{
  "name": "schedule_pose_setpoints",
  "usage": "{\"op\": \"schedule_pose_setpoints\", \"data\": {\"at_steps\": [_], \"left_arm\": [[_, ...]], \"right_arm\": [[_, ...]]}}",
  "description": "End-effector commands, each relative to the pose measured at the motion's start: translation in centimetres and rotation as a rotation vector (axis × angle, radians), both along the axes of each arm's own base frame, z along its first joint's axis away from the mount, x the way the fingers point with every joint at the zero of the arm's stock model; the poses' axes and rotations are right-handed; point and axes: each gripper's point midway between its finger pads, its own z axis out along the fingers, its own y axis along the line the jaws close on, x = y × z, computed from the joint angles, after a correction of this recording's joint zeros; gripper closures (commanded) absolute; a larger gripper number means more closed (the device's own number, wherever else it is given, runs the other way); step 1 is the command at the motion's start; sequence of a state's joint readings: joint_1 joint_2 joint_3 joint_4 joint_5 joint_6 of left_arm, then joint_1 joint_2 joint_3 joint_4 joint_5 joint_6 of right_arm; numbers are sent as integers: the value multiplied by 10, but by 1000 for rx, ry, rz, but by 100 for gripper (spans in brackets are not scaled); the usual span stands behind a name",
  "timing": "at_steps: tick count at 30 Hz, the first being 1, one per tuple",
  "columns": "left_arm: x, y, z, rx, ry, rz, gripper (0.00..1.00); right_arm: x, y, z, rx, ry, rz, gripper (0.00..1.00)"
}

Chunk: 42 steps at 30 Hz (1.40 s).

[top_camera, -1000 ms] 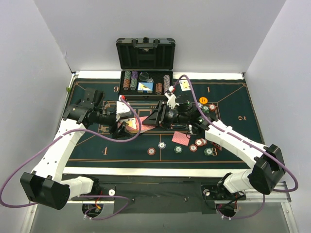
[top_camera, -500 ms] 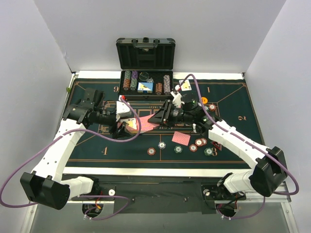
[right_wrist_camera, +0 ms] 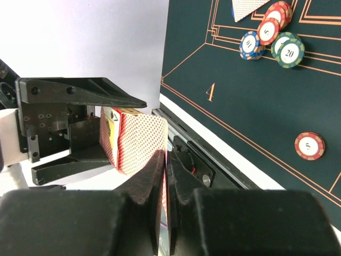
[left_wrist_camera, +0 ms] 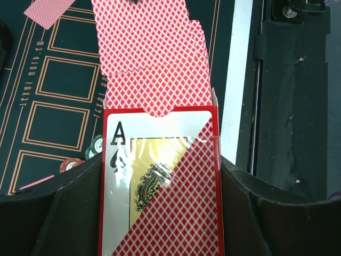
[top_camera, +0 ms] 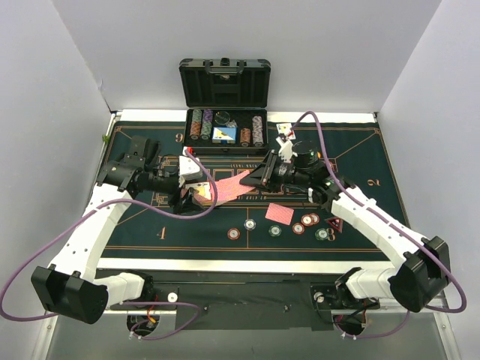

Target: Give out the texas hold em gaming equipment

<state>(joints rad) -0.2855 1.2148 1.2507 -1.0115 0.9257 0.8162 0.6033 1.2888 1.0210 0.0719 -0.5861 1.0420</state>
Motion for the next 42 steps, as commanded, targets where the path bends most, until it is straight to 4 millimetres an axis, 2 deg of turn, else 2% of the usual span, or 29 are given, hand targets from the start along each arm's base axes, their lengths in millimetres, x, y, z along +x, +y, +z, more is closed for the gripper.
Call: {"op": "schedule_pose_setpoints", "data": {"at_steps": [1,5,9,14,16,19,20,21,24,25,26,27,28,29,30,31,32,33,34,36,39,40,41,42], "left_arm": [[1,-6,24,-79,-77,-28,98],[0,-6,24,-78,-77,-28,97],[-1,-6,25,-79,-78,-28,97],[-3,-4,24,-73,-77,-26,97],[-4,-3,24,-72,-80,-28,97],[-5,-5,30,-86,-77,-30,97],[-6,-5,31,-91,-72,-29,97],[-5,-6,33,-95,-78,-29,98],[-4,-7,34,-100,-76,-29,98],[-4,-7,34,-101,-73,-29,97],[-3,-7,34,-102,-73,-28,98],[-3,-8,34,-103,-71,-29,98],[-3,-8,34,-104,-70,-27,97],[-3,-8,34,-106,-70,-28,97],[-2,-8,34,-107,-70,-27,97],[-3,-8,35,-108,-69,-28,97],[-3,-8,34,-108,-67,-25,98],[-4,-8,35,-110,-68,-27,97],[-4,-8,34,-108,-66,-24,97],[-4,-8,34,-109,-65,-22,98],[-5,-7,31,-107,-56,-22,97],[-6,-8,31,-106,-58,-22,97],[-5,-7,31,-106,-57,-22,97],[-5,-7,31,-106,-59,-21,97]], "right_arm": [[-2,-6,30,55,-50,7,100],[0,-10,36,70,-54,-6,100],[11,-22,47,88,-67,-42,100],[44,-52,59,98,-92,-148,100],[57,-57,57,91,-91,-171,100],[77,-52,48,85,-78,-175,100],[85,-47,37,82,-53,-175,100],[91,-42,37,102,-53,-177,100],[114,-15,11,90,-28,-151,100],[113,0,0,70,-22,-117,100],[123,13,-16,50,3,-103,100],[118,31,-22,43,5,-61,100],[129,47,-38,24,23,-48,100],[127,63,-41,22,21,-23,100],[137,77,-57,10,35,-12,100],[135,92,-60,7,33,9,100],[147,104,-71,2,40,7,100],[147,116,-81,-4,48,23,100],[157,127,-90,-8,47,21,100],[163,149,-99,11,34,32,100],[178,166,-111,38,13,1,100],[183,172,-124,31,26,-9,100],[186,180,-115,47,9,-4,100],[188,183,-137,19,40,-12,100]]}}
